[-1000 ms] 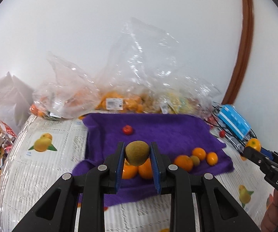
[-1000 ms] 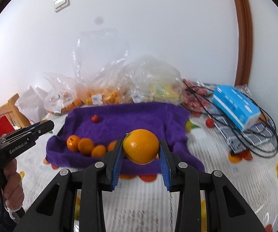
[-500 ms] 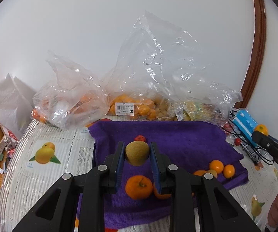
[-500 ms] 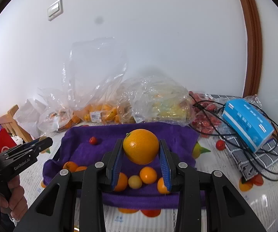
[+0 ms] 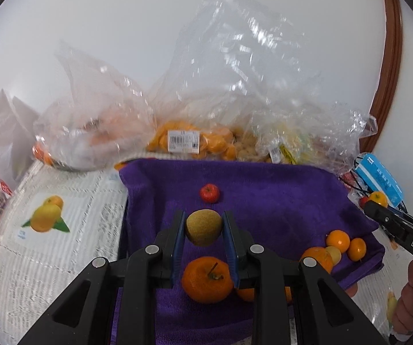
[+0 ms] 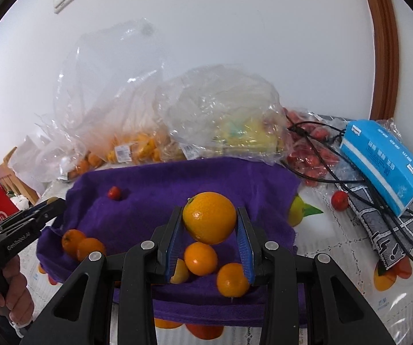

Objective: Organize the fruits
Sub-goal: 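Carry both held fruits over the purple towel, then lower both fruits onto the towel and open both grippers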

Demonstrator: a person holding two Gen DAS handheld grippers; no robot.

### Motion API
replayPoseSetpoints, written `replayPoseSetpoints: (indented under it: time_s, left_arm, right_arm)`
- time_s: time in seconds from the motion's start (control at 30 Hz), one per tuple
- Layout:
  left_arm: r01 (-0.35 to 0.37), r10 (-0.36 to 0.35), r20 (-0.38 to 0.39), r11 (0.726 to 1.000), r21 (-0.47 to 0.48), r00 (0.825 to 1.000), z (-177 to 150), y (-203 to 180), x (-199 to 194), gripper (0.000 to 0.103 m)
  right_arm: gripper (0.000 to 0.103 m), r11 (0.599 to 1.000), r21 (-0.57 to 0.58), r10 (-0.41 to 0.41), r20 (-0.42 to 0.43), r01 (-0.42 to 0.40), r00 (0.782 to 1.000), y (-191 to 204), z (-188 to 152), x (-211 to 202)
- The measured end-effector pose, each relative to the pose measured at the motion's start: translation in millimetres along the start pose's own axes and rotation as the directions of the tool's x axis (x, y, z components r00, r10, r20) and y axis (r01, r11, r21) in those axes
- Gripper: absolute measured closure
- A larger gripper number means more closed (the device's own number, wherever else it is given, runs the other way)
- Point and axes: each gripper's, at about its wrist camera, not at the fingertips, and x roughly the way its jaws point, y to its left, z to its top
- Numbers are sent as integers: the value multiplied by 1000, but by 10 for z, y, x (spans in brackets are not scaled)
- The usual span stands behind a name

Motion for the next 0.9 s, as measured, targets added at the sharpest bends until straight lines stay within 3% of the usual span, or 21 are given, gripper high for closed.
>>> replayPoseSetpoints:
  time_s: [0.23,0.9]
  left_arm:
    - [30,-31,-34,999,-32,999,-65,44,92,79]
    - [43,-42,-59,999,8,997,-160,-81,206,78]
  right_arm:
    - [67,1000,-7,-3,-26,3,1000,16,-83,125]
    - [67,998,-57,-33,-88,28,996,86,-188,304]
